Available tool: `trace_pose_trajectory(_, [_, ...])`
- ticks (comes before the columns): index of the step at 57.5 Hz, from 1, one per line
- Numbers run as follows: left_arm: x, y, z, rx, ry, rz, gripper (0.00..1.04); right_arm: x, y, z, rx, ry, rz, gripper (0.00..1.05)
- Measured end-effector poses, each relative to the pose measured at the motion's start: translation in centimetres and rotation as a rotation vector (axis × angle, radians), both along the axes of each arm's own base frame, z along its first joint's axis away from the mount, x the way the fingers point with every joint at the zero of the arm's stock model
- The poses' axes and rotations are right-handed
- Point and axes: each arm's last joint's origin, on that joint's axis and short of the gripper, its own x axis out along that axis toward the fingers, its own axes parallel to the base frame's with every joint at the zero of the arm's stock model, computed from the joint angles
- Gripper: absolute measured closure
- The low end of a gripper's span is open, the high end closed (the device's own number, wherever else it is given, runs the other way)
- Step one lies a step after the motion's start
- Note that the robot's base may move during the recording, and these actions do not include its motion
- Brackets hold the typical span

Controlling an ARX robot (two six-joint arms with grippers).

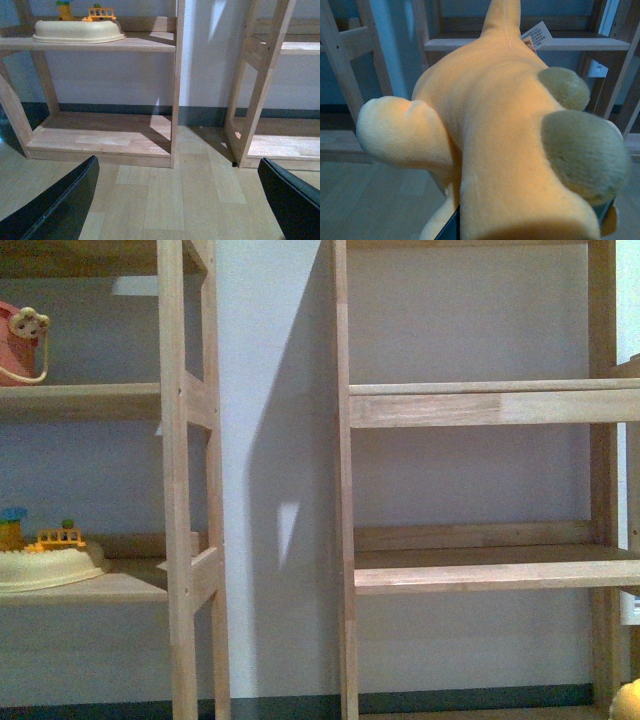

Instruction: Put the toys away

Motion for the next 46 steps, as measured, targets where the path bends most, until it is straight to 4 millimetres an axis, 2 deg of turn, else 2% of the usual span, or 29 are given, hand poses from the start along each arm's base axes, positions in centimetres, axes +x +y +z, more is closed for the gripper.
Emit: trace_pose_trajectory(46, [0.00, 0.00, 0.00, 0.000, 0.000, 0.000, 0.06, 0.00, 0.00, 0.00, 0.000, 0.000, 0.002, 0.95])
